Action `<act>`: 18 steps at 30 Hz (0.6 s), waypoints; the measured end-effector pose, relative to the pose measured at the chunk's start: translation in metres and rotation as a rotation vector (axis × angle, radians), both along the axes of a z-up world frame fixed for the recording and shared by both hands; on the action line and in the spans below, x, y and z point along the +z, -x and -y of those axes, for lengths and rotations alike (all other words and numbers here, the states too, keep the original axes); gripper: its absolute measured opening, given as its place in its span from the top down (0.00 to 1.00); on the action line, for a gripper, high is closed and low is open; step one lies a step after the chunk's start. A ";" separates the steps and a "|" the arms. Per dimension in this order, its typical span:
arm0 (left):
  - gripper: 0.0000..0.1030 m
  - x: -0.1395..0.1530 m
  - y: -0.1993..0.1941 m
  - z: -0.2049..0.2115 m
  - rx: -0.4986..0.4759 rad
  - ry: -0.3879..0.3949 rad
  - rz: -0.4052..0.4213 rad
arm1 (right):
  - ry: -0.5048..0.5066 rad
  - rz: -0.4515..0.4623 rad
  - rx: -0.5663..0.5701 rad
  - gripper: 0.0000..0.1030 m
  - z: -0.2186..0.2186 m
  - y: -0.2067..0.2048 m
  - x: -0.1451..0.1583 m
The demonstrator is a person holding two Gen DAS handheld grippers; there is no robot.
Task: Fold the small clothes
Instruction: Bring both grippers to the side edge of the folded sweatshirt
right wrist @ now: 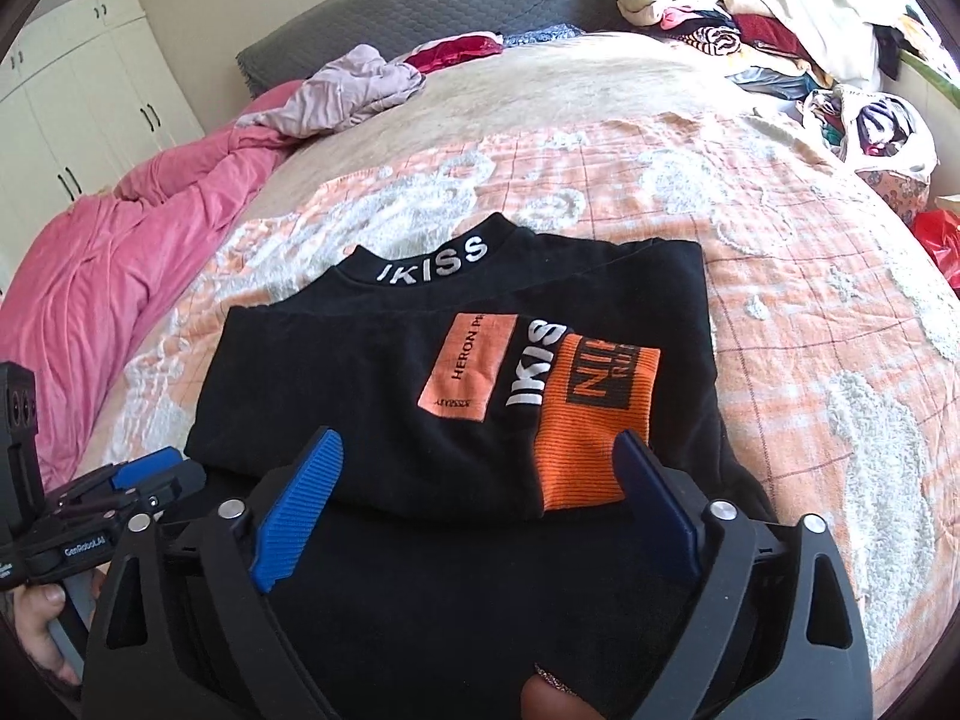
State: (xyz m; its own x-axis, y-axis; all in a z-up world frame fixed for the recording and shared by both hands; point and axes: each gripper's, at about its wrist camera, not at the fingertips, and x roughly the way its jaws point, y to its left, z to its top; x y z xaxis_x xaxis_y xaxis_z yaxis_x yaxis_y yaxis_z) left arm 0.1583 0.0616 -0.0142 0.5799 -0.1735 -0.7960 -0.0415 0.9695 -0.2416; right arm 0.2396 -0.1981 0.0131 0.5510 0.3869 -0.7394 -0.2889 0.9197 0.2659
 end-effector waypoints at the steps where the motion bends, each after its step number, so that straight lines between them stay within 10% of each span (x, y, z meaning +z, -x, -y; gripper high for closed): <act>1: 0.34 0.002 0.001 -0.001 0.005 -0.001 0.004 | -0.004 0.003 -0.002 0.08 0.001 0.000 0.002; 8: 0.11 0.016 0.015 -0.006 0.038 -0.017 0.038 | -0.012 0.020 -0.012 0.06 0.005 0.004 0.011; 18: 0.10 0.022 0.037 -0.019 0.085 -0.015 0.045 | -0.015 0.065 0.006 0.06 0.007 0.019 0.028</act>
